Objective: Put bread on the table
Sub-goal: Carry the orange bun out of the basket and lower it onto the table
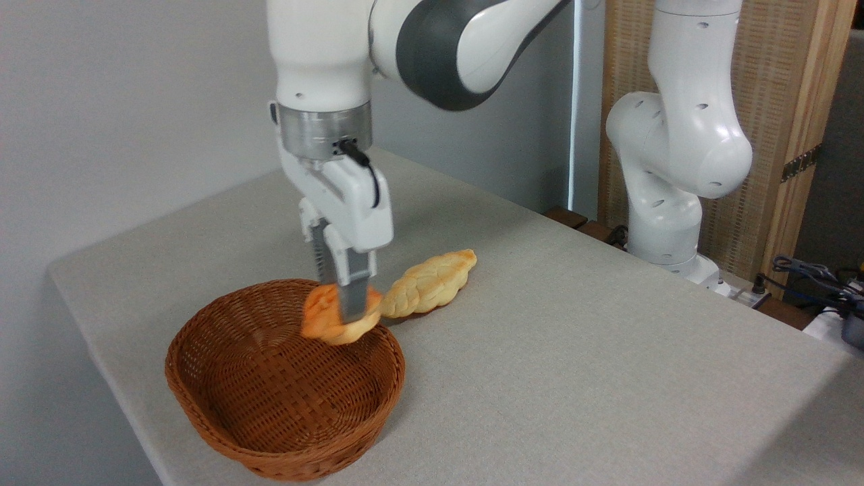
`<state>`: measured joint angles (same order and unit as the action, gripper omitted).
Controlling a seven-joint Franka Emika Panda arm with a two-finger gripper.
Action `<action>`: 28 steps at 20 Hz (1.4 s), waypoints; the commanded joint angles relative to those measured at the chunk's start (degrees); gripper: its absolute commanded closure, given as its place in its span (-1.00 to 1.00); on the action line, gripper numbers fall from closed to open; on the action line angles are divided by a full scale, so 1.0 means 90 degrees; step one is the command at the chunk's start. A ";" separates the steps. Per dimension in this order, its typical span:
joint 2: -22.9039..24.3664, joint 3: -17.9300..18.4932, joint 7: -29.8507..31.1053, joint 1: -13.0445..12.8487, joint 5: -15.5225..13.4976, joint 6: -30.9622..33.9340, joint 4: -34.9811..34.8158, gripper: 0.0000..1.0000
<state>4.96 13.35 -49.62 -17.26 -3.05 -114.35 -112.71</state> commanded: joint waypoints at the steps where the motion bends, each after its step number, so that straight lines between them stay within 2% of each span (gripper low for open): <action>1: 0.0648 0.0060 0.0113 -0.0054 -0.0090 0.0595 -0.0619 0.22; 3: 0.0942 0.0060 0.0181 -0.0054 -0.0090 0.0712 -0.1040 0.21; 6: 0.1099 0.0060 0.0775 -0.0064 -0.0081 0.0811 -0.1411 0.21; 10: 0.1099 0.0050 0.1031 -0.0084 -0.0081 0.0918 -0.1666 0.05; 12: 0.1051 0.0021 0.1031 -0.0113 -0.0081 0.0928 -0.1715 -0.60; 15: 0.1012 0.0011 0.1031 -0.0113 -0.0081 0.0928 -0.1715 -0.99; 28: 0.0963 -0.0009 0.1002 -0.0133 -0.0071 0.0909 -0.1686 -1.00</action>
<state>13.29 13.07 -41.39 -17.91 -3.08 -107.05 -128.30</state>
